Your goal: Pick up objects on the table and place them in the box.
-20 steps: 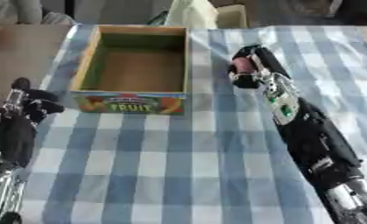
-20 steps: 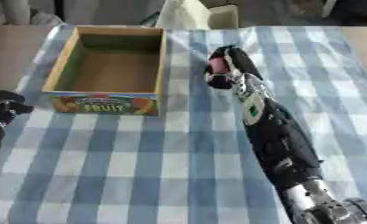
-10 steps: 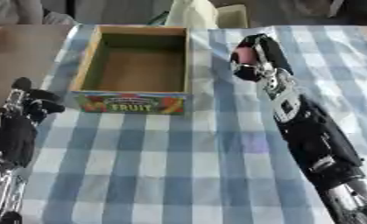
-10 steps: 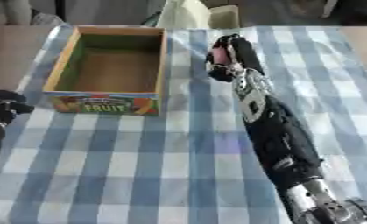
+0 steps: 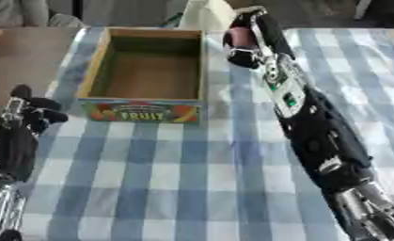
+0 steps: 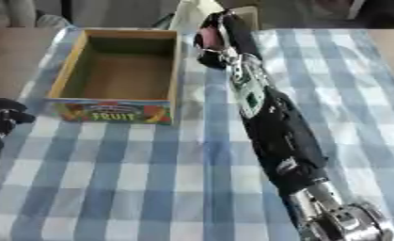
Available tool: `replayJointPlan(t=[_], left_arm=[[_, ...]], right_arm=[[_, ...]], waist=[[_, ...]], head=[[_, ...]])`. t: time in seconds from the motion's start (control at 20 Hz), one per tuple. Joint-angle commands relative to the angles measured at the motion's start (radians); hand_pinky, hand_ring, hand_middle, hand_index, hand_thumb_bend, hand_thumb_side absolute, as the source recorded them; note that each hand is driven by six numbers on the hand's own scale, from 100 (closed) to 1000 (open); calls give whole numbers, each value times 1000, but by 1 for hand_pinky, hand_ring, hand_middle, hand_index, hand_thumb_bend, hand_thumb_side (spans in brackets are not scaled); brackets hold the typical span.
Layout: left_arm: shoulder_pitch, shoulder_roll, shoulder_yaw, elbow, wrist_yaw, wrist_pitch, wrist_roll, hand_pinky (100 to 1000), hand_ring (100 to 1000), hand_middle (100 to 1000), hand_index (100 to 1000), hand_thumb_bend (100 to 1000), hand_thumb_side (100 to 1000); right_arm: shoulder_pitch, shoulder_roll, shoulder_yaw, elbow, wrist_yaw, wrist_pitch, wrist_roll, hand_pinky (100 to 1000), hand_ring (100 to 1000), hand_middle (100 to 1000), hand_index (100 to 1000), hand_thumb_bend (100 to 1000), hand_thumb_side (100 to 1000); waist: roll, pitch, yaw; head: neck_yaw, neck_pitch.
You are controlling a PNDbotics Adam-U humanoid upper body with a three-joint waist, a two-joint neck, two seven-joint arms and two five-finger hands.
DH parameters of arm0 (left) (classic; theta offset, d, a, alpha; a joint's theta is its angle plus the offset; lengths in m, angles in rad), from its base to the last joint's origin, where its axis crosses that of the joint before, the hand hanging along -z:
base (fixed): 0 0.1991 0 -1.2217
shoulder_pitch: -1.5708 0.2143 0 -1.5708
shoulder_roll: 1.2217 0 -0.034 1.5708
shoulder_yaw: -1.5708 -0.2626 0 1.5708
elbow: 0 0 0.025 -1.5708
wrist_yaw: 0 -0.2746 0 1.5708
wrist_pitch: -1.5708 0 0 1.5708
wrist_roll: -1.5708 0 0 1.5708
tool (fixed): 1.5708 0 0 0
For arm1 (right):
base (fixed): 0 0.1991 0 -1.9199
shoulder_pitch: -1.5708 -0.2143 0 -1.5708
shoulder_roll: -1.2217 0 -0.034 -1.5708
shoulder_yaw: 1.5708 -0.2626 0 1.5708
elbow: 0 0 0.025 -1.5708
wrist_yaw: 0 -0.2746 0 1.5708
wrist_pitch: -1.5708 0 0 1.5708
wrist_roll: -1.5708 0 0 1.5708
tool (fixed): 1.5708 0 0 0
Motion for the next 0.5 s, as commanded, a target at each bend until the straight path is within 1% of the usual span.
replayJointPlan(t=[0.05,0.3,0.5], left_arm=[[-18,2,-7,-14,1,-1,-9,701,510,517,549,161,843],[-29,1,-15,-15,2,1,-17,701,509,517,549,163,841],[-34,-1,-18,-15,2,2,-21,701,509,516,549,165,840]], right_arm=[[-39,31,0,-4,46,-3,5,343,484,445,573,100,100],[-53,80,-5,29,123,-5,11,354,493,450,577,100,100],[-47,119,-12,47,178,-3,16,369,514,459,587,100,100]], waist=[[1,-16,12],[-7,-11,49],[-11,-8,73]], head=[[-15,-9],[-38,-18],[-54,-22]])
